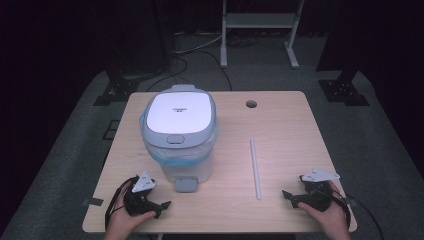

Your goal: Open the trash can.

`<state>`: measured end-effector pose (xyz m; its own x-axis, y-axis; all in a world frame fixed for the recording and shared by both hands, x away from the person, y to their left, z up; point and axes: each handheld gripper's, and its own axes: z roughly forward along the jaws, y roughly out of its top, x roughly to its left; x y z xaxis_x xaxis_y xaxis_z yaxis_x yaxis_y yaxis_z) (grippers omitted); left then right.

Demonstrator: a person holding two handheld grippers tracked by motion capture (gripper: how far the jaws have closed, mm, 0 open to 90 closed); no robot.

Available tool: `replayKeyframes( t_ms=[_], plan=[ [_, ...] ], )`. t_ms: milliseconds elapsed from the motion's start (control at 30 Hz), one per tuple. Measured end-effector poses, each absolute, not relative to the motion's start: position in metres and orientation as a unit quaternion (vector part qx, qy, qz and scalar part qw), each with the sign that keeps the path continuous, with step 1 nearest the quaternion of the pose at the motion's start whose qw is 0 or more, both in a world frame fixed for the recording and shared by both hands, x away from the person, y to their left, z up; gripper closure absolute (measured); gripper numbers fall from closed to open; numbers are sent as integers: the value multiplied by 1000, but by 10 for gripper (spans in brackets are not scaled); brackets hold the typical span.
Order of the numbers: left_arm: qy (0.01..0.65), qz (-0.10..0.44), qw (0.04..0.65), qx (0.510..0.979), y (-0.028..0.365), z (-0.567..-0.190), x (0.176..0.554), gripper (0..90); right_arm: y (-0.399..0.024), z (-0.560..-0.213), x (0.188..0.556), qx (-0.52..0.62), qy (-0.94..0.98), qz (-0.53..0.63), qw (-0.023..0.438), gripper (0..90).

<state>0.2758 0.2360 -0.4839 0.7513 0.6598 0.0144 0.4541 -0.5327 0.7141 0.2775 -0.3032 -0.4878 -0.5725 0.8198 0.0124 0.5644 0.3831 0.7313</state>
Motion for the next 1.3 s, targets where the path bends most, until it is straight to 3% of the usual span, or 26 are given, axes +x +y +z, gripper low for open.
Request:
replayKeyframes(
  t_ms=[100,233,367,667,1033,1300],
  plan=[
    [325,145,362,862,236,-484,276,9,-303,-488,278,426,812,356,179,97],
    [328,152,374,854,239,-483,274,115,-303,-488,278,426,812,356,180,97],
    [332,145,393,845,242,-481,270,272,-303,-488,277,427,812,356,180,97],
    [324,138,428,833,239,-474,263,513,-303,-488,277,428,811,355,180,97],
    [318,124,465,817,226,-455,258,894,-303,-488,277,429,811,355,180,97],
    [310,123,468,819,206,-457,260,899,-303,-488,277,429,811,355,180,97]
  ],
)
